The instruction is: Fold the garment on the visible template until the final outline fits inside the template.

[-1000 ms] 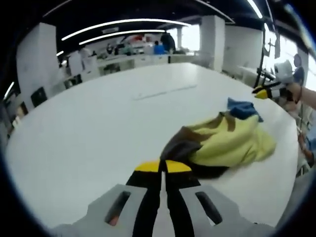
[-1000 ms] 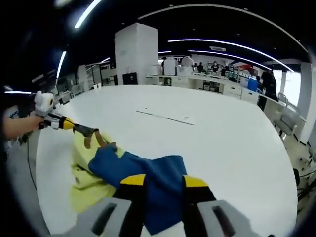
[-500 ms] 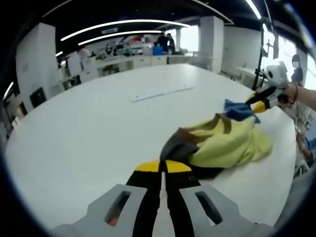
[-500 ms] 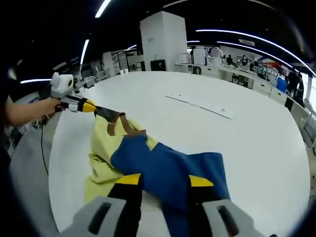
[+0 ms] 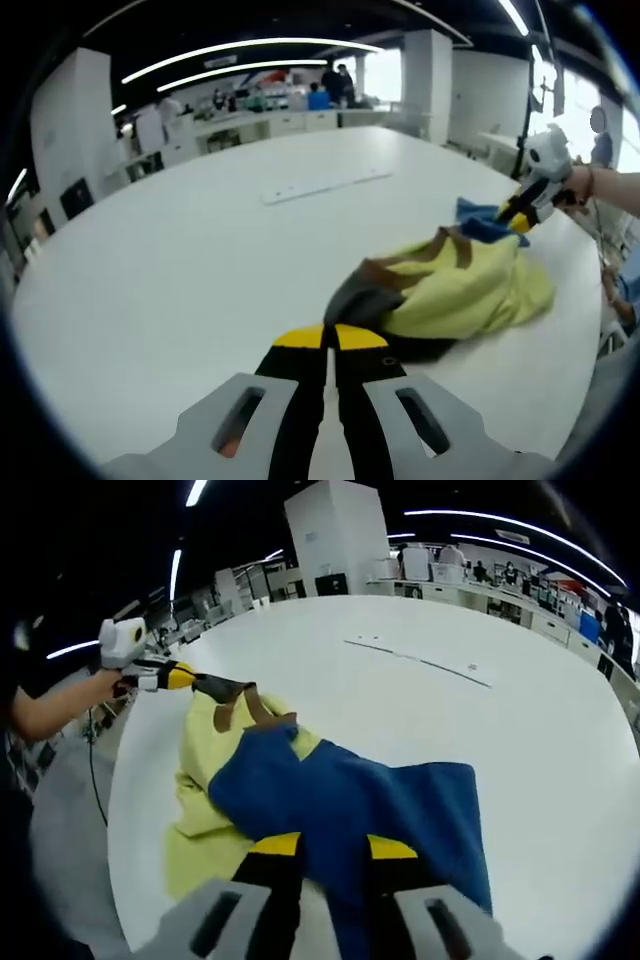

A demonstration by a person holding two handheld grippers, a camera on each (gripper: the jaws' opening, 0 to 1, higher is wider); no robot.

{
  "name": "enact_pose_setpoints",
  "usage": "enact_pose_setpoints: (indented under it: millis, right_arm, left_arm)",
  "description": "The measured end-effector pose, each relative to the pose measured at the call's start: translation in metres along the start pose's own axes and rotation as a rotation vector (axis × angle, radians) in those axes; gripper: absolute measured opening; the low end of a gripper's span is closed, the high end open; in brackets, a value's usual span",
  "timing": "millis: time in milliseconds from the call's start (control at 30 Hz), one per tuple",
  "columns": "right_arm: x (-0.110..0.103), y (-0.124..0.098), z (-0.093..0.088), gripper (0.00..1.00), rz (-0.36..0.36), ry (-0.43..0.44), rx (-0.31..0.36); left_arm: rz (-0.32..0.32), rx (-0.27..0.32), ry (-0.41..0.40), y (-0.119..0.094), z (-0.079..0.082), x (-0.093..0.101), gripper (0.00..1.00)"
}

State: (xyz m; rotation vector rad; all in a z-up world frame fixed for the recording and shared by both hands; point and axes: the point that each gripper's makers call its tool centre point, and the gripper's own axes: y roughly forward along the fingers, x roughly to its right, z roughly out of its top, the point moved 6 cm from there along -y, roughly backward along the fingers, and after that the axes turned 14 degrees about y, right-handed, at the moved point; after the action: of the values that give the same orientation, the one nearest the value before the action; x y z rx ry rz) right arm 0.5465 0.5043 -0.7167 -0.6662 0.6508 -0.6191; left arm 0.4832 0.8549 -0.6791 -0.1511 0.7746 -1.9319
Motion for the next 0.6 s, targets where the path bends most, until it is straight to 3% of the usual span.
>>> enact_pose_setpoints:
  millis: [100, 333, 600]
  right_arm:
    - [0.003, 0.002, -0.004, 0.15, -0.019, 0.013, -0.025]
    - [0.000, 0.001, -0.010, 0.00, -0.073, -0.063, -0.048]
    - [-0.002, -0.003, -0.011, 0.00, -0.070, -0.111, -0.056]
  left_arm:
    - [0.000, -0.004, 0.000, 0.000, -0.001, 0.001, 0.00]
    - [0.003, -0.009, 0.000, 0.001, -0.003, -0.002, 0.00]
    - [0.005, -0.011, -0.003, 0.001, -0.003, -0.002, 0.00]
